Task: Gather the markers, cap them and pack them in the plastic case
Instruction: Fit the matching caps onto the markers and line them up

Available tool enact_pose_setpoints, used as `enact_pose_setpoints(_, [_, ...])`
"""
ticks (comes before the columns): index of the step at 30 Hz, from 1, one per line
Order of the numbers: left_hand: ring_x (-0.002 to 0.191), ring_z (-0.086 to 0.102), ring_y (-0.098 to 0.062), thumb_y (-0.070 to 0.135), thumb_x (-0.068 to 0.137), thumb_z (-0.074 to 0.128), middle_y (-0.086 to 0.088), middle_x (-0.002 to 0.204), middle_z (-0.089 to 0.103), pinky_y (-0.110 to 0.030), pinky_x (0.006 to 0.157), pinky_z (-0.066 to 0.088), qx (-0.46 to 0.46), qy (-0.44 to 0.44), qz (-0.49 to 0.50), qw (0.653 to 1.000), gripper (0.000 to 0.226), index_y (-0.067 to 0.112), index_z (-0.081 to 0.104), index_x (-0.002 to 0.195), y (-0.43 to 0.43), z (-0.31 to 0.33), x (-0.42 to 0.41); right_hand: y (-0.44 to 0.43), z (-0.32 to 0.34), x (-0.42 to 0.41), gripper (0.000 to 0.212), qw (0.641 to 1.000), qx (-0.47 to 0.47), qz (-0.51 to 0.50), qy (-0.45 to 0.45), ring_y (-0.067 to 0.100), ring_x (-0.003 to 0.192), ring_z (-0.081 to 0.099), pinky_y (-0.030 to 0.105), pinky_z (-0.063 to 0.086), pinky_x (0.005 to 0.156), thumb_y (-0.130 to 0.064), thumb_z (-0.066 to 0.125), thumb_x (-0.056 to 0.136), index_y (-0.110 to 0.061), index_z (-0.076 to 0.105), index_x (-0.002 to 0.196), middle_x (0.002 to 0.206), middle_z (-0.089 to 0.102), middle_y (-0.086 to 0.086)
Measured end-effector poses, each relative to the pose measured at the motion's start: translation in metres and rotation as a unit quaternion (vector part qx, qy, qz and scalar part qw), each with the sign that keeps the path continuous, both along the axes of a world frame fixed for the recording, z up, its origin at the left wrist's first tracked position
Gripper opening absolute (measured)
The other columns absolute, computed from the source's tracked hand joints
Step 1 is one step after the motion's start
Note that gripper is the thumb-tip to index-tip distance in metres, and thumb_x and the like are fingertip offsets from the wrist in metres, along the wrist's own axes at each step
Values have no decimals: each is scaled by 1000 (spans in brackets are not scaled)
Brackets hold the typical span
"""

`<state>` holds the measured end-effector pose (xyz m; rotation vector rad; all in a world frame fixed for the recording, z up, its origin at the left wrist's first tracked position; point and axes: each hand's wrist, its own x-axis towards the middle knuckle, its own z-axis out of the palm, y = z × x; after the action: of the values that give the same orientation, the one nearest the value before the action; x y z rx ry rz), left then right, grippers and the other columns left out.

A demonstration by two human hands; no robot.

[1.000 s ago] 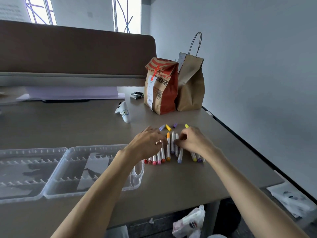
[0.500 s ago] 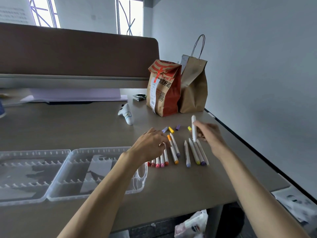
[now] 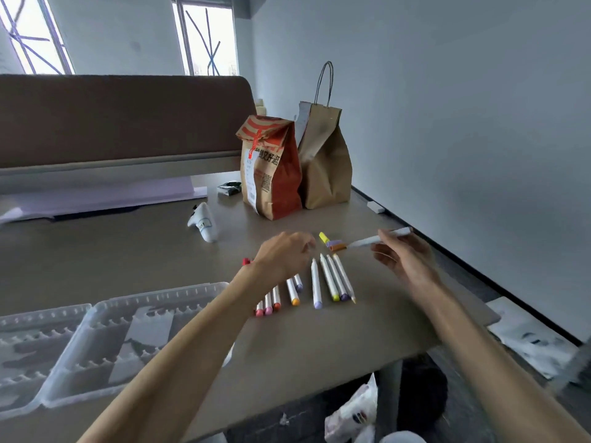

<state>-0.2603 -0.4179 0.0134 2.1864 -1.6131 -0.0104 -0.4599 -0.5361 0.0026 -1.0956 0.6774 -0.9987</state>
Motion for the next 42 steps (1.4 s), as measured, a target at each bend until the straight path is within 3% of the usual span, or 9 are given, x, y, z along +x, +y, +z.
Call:
enact_pose_setpoints(7, [86,57,-14,51,88,58,6,97,63,-27,70,40,54,-15,-5,998,27,28,69,98,-70,2,-3,-4,-5,-12,8,999,-36,-35,-3,13,62,66,26,56,60,-16,72,85,-11,66,82,68,69,2])
enact_pose_setpoints(12, [103,59,-18,39,87,61,6,109,65,-25,74,38,44,-36,-29,998,18,30,71,99,-85,-1,-8,-2,-6,-15,9,998,-56,-26,-8,15,66,67,29,55,67,-17,72,85,-12,66,82,70,69,1])
enact_pose_setpoints(18, [100,60,-21,42,86,64,1,106,65,-28,75,41,44,-65,-17,997,18,26,68,95,-96,-3,-11,-4,-7,-15,16,998,-50,-34,-6,13,67,66,29,55,69,-22,73,84,-8,66,88,71,68,1])
enact_pose_setpoints(26, [97,59,-20,44,88,62,0,105,62,-29,74,43,168,-95,-65,979,29,19,67,101,-110,10,-8,-3,-8,-17,14,998,-54,-17,-14,16,70,65,30,52,72,-21,67,90,-9,63,84,73,63,4])
enact_pose_setpoints(29, [83,62,-20,37,88,65,-5,90,68,-32,68,47,127,10,-63,990,25,13,73,90,-98,15,-1,-1,-6,-18,15,998,-57,-13,-19,18,71,66,30,52,72,-19,70,87,-4,65,87,76,66,7])
enact_pose_setpoints(32, [66,61,-14,29,84,69,6,70,68,-30,60,50,10,159,-23,987,15,17,74,76,-68,21,5,2,-3,-19,15,998,-55,-1,-26,18,71,66,30,53,70,-19,74,78,-7,67,85,76,70,7])
enact_pose_setpoints(36, [58,50,-12,16,89,65,2,72,72,-19,40,36,-93,378,-24,921,7,10,69,89,-11,26,6,7,-4,-15,6,993,-114,21,-16,20,71,65,29,50,67,-7,70,84,-8,66,80,74,70,9])
enact_pose_setpoints(39, [70,55,-11,17,93,61,-5,90,72,-23,45,42,-126,428,-66,893,14,8,67,101,28,24,6,22,-3,-4,3,982,-187,39,10,18,68,63,26,50,65,-1,67,86,-2,66,83,72,69,10])
enact_pose_setpoints(42, [68,54,-4,16,95,57,4,78,65,-21,44,41,-177,472,-82,860,15,7,66,102,55,21,7,43,0,11,5,970,-241,43,1,15,64,61,23,50,64,5,65,86,3,65,81,67,65,8])
